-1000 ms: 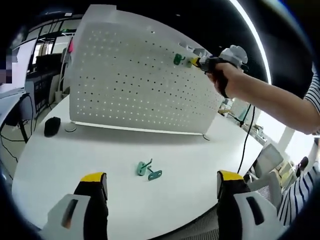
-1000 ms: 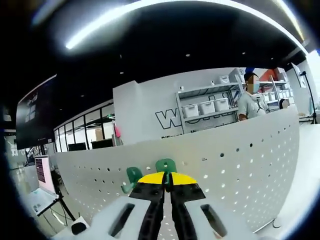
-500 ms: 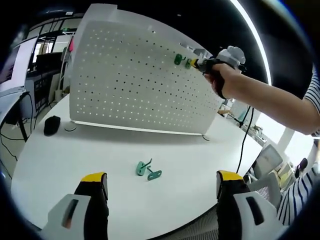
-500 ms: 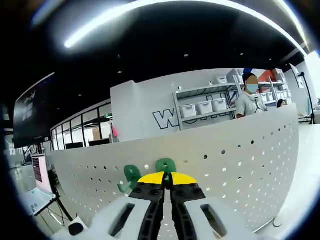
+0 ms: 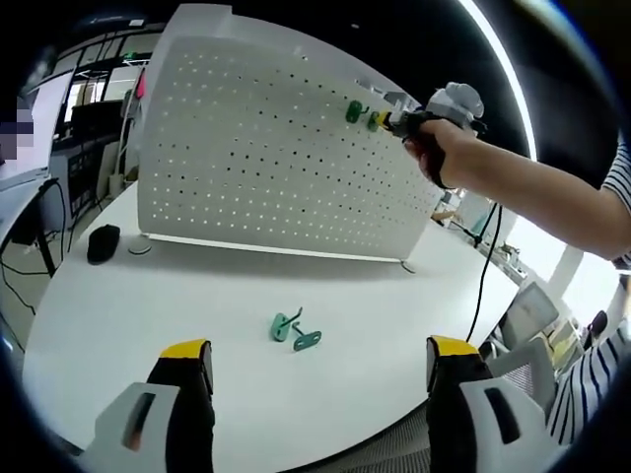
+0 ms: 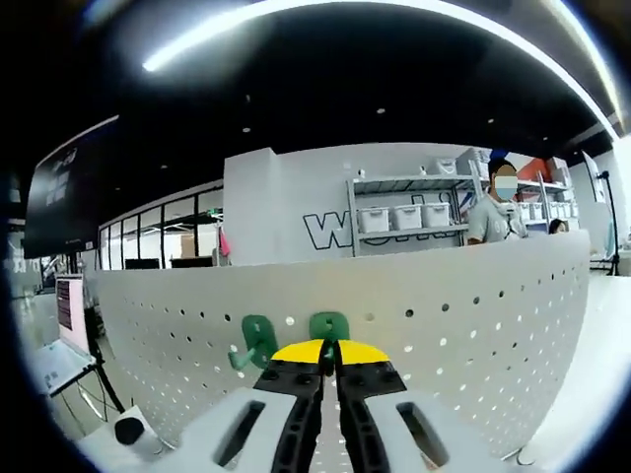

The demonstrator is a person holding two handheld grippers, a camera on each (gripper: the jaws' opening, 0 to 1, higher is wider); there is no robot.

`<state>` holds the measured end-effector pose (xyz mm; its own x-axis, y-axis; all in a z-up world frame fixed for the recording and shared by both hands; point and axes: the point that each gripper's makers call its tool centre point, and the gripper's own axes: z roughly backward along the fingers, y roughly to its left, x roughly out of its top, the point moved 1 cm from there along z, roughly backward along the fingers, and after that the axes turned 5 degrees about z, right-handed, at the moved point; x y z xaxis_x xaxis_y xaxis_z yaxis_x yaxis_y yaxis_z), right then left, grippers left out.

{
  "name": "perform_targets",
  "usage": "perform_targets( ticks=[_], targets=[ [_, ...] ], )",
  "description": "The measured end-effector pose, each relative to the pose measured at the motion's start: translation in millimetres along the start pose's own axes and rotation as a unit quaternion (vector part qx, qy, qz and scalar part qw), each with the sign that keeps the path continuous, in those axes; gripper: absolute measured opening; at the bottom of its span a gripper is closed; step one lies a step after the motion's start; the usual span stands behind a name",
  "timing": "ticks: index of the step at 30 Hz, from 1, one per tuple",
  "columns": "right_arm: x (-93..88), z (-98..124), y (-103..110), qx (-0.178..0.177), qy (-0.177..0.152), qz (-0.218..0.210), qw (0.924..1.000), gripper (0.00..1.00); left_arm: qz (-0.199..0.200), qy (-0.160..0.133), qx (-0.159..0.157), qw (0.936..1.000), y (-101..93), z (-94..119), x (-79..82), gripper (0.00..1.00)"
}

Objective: Insert the hook assembly into the mounting plate slot until the hook locks in place.

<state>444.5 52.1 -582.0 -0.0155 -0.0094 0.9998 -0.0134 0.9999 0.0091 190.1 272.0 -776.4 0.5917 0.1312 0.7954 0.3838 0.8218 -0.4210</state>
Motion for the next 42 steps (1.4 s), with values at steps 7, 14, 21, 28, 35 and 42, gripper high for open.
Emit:
perform_targets(
  ticks=[7, 14, 21, 28, 35, 42],
  targets=[
    [7.8, 9.8, -1.7, 0.017, -0.004, -0.010, 0.9998, 0.12, -0.002, 0.003, 0.001, 1.0000, -0.1, -0.1, -0.9, 0.91],
    [23.3, 26.2, 4.2, 0.054, -0.021, -0.035, 0.9977, 0.20, -0.006, 0.005, 0.002, 1.0000, 0.0, -0.2, -1.6, 0.90],
    [26.2, 41.8, 0.8, 0.070, -0.017, -0.043, 0.9964, 0.21, -0.012, 0.009, -0.001, 0.9999, -1.2, 0.1, -2.9, 0.90],
    [18.8, 62.8, -2.0, 0.086, 0.003, -0.020, 0.9961, 0.26, -0.019, 0.010, -0.002, 0.9998, -2.6, 0.8, -3.3, 0.90],
    [-31.5, 98.4, -2.7, 0.139, 0.098, -0.022, 0.9852, 0.26, -0.021, 0.011, -0.003, 0.9997, -2.7, 1.2, -3.6, 0.89],
    [-63.0, 133.5, -15.9, 0.137, 0.136, -0.027, 0.9808, 0.26, -0.035, 0.019, 0.001, 0.9992, -3.8, 0.3, -5.9, 0.87]
  ],
)
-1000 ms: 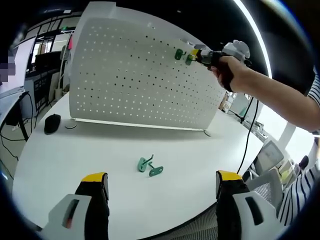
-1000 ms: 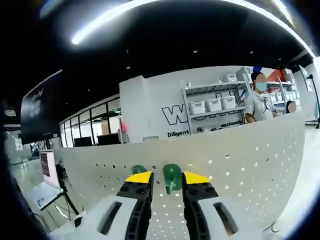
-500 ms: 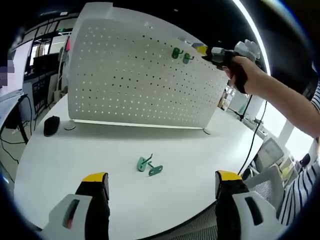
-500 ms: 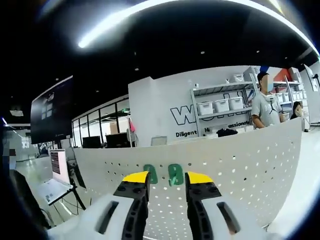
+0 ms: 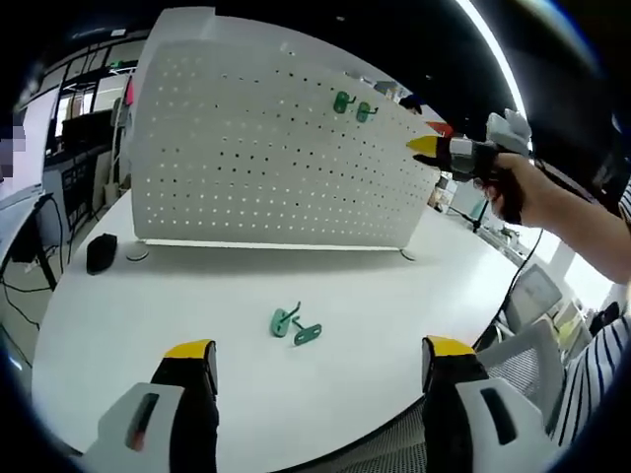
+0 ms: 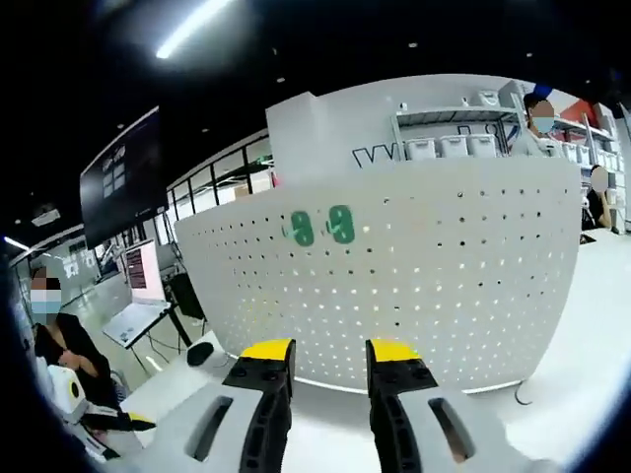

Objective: Insert the hook assembly into the mounting plate slot until the hook locks in place.

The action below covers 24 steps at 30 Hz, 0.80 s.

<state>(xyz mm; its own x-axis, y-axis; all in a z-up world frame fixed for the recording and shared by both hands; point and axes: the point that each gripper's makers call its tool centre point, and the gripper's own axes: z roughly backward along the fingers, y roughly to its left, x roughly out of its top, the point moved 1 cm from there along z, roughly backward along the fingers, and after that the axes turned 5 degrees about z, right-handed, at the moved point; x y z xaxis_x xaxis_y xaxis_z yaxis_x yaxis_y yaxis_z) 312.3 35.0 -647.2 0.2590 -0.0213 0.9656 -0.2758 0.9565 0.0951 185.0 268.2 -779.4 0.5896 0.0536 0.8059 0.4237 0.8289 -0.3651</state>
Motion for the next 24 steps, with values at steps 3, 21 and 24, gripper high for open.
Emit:
perform_targets(
  ticks=[3, 21, 24],
  targets=[
    [-18.3, 12.2, 2.8, 0.004, 0.021, 0.003, 0.9998, 0.26, -0.001, 0.001, -0.001, 1.0000, -0.4, 0.2, -0.5, 0.87],
    [-114.6, 75.9, 31.3, 0.025, 0.096, -0.029, 0.9946, 0.29, 0.007, 0.003, -0.017, 0.9998, -4.6, 0.7, -1.3, 0.89],
    [-131.7, 82.8, 41.6, 0.039, 0.113, -0.037, 0.9922, 0.29, -0.004, 0.008, -0.020, 0.9998, -8.3, 0.2, -3.1, 0.89]
  ],
)
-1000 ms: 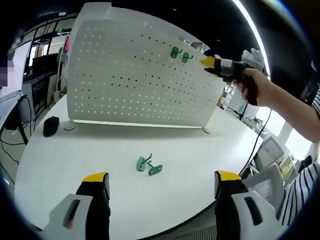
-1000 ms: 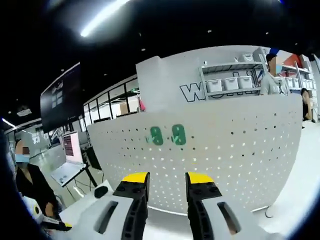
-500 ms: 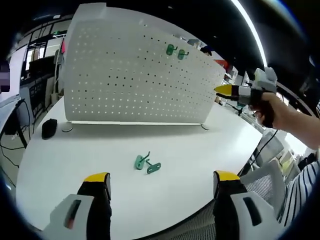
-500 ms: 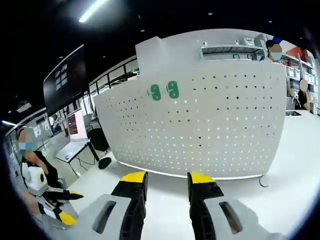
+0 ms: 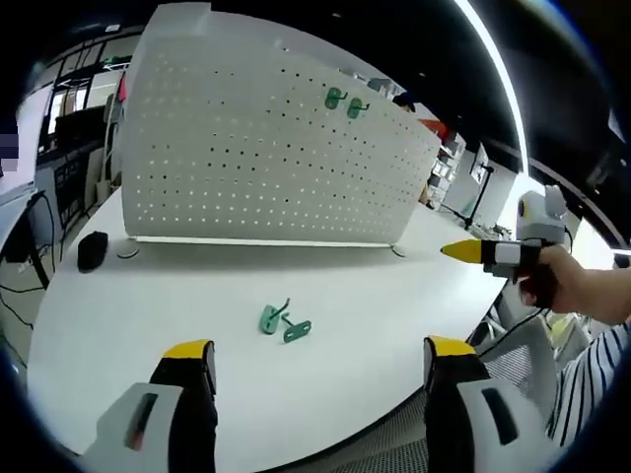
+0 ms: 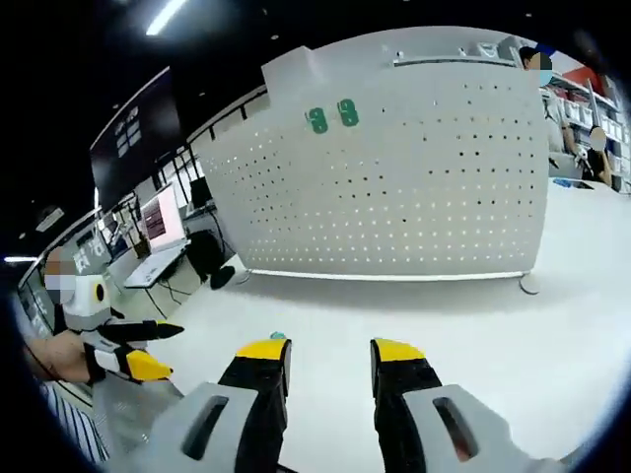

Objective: Insert the hook assembly into the mounting plate slot until the hook locks in place.

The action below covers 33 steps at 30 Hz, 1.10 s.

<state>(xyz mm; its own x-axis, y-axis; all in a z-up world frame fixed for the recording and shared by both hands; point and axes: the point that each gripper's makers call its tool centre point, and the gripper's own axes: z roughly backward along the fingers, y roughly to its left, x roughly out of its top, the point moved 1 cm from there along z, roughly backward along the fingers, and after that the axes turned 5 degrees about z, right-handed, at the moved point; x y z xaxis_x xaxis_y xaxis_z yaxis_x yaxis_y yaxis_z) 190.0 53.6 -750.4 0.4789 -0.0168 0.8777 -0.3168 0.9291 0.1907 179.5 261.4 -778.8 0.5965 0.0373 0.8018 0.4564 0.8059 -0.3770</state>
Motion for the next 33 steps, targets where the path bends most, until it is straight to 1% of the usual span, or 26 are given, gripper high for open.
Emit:
perform_targets(
  ticks=[3, 8, 12, 17, 20, 22, 24, 25, 28, 30, 33],
  targets=[
    [-14.4, 4.0, 4.9, 0.000, 0.013, 0.004, 0.9999, 0.29, -0.011, 0.003, 0.001, 0.9999, -1.0, 0.8, -1.1, 0.88],
    [-27.7, 10.5, 12.8, 0.009, 0.029, 0.007, 0.9995, 0.29, -0.014, 0.010, -0.001, 0.9999, -1.7, 0.7, -3.5, 0.88],
    [-35.0, 14.1, 18.3, 0.014, 0.036, 0.006, 0.9992, 0.29, -0.021, 0.024, -0.003, 0.9995, -2.4, 0.3, -8.4, 0.86],
    [-40.6, 14.3, 26.0, 0.024, 0.050, 0.021, 0.9982, 0.29, -0.019, 0.024, -0.005, 0.9995, -2.6, -0.1, -8.4, 0.86],
    [-43.2, 12.3, 30.9, 0.033, 0.057, 0.015, 0.9977, 0.29, -0.020, 0.026, -0.004, 0.9994, -2.7, -0.5, -8.8, 0.87],
    [-47.4, 10.2, 35.5, 0.038, 0.067, 0.015, 0.9969, 0.29, -0.014, 0.015, -0.006, 0.9998, -3.1, 0.4, -5.2, 0.88],
    [-50.8, 8.1, 44.3, 0.051, 0.074, 0.012, 0.9959, 0.29, -0.011, 0.013, -0.006, 0.9998, -2.3, 0.8, -4.3, 0.88],
    [-52.8, 6.5, 49.9, 0.060, 0.079, 0.017, 0.9949, 0.29, -0.011, 0.014, -0.004, 0.9998, -1.7, 0.7, -4.7, 0.88],
    [-55.5, 2.2, 59.9, 0.074, 0.088, 0.020, 0.9932, 0.29, -0.011, 0.012, -0.004, 0.9999, -2.3, 0.9, -4.1, 0.88],
    [-59.9, -0.6, 71.9, 0.101, 0.103, 0.008, 0.9895, 0.28, -0.013, 0.011, -0.005, 0.9998, -2.5, 1.1, -3.9, 0.88],
    [-63.1, -6.7, 76.8, 0.111, 0.115, 0.028, 0.9868, 0.28, -0.014, 0.012, -0.002, 0.9998, -2.4, 2.2, -4.3, 0.88]
  ],
)
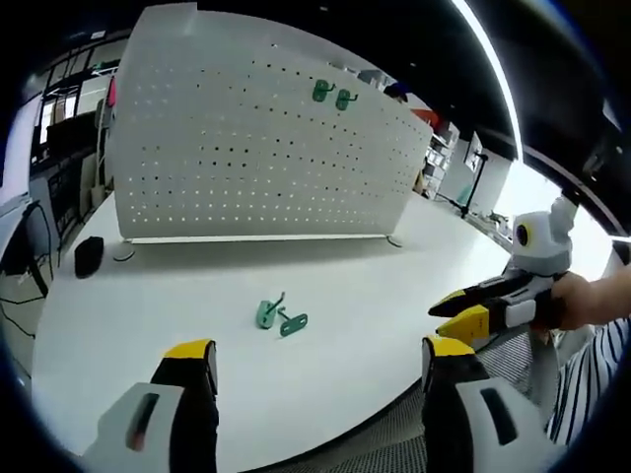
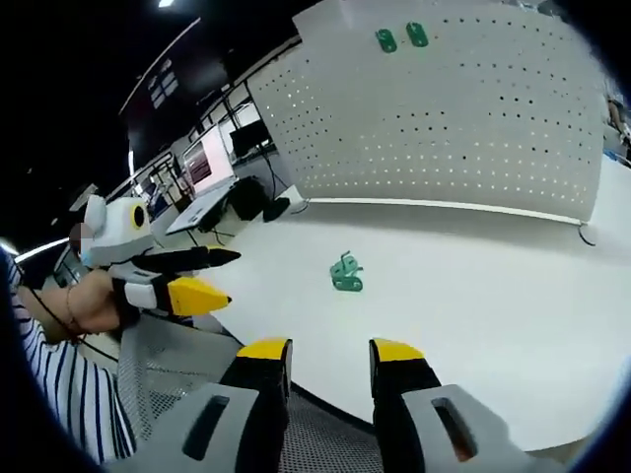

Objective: Insert the hook assembly into the mounting plate slot until the hook locks in place.

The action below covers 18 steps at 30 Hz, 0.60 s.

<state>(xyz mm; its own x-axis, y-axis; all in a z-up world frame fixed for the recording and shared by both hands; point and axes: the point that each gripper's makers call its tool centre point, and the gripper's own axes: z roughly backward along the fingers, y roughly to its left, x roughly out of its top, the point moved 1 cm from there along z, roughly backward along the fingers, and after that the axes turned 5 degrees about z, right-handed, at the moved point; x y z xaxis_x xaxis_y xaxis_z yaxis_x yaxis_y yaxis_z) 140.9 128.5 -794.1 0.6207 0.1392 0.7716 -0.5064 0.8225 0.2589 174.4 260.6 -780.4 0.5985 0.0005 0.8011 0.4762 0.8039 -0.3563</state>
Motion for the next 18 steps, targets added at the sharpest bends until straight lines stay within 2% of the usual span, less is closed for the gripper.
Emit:
perform_targets(
  ticks=[8, 18],
  targets=[
    [10.7, -26.3, 6.7, 0.017, 0.017, 0.013, 0.9996, 0.28, 0.010, -0.006, 0.000, 0.9999, 2.6, -0.1, 1.8, 0.87],
    [26.3, -65.1, 3.2, 0.024, 0.036, 0.027, 0.9987, 0.26, 0.018, -0.009, 0.004, 0.9998, 5.3, 0.7, 2.5, 0.86]
  ],
)
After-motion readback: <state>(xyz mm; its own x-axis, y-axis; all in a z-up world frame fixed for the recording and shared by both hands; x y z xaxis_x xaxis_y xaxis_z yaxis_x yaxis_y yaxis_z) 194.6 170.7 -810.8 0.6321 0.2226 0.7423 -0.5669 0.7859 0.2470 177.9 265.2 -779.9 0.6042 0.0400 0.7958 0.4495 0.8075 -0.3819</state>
